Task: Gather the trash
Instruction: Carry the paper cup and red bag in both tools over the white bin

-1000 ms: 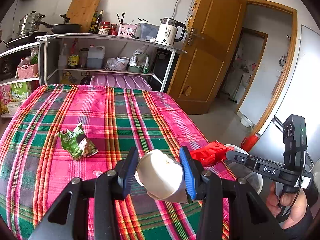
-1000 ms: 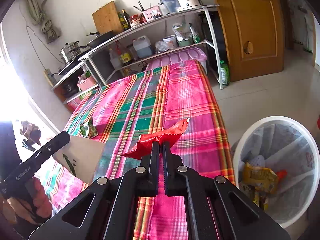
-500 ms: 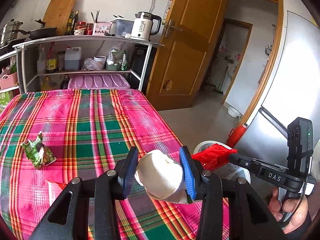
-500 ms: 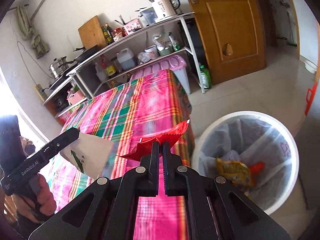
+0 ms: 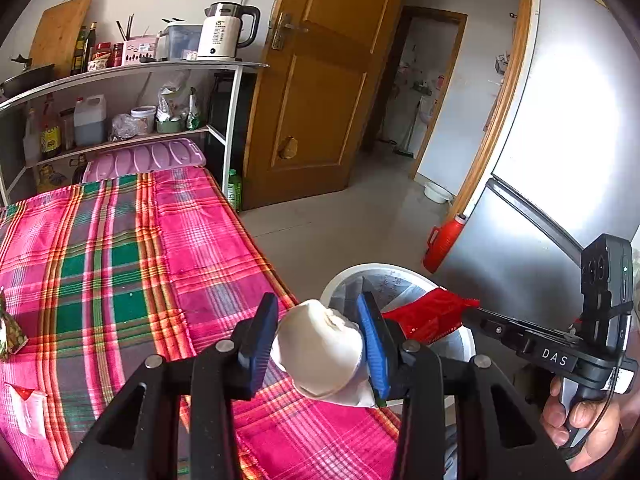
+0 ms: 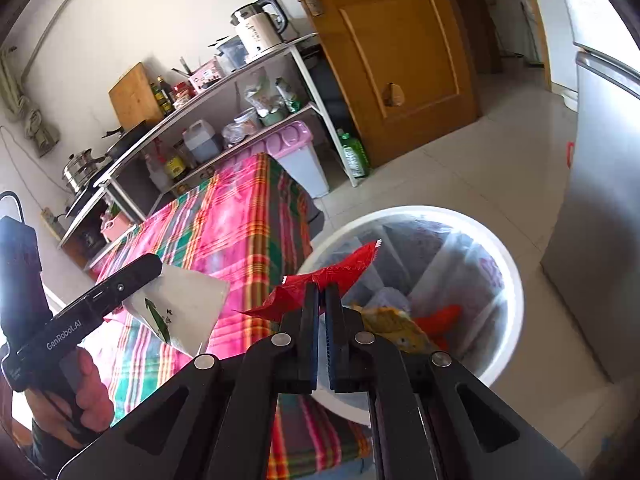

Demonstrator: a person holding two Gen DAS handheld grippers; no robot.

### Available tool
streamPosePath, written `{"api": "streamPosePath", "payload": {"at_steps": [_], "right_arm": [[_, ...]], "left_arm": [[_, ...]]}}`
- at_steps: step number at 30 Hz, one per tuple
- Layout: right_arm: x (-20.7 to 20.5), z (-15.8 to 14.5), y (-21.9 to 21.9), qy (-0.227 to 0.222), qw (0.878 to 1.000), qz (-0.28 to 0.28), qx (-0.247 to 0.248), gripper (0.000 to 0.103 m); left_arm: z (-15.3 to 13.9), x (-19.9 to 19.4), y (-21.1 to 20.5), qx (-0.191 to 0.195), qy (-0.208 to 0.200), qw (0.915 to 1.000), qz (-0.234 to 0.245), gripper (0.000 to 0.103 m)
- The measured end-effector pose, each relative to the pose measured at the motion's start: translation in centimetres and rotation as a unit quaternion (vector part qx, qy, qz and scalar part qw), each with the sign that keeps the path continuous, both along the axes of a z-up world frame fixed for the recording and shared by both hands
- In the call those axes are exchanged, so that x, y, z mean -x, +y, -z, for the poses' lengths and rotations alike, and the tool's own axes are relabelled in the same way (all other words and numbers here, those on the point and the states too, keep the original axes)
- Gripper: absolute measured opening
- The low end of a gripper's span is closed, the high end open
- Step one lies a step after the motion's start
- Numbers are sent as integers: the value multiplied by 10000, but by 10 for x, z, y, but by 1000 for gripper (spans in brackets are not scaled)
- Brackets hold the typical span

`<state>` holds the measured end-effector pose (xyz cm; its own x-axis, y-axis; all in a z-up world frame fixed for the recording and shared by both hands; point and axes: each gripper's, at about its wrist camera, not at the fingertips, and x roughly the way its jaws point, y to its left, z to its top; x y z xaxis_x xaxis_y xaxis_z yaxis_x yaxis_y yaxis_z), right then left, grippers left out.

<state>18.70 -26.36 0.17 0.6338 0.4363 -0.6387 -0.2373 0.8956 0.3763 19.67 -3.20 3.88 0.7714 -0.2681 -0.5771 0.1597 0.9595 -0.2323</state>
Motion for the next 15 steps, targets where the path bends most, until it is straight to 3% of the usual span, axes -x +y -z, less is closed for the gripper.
{"api": "streamPosePath", "payload": {"at_steps": [15], "right_arm": [[-3,27,-45,332,9986,400,-36,3]], "left_arm": [[25,-26,-56,-151,314,9985,421,43]]}}
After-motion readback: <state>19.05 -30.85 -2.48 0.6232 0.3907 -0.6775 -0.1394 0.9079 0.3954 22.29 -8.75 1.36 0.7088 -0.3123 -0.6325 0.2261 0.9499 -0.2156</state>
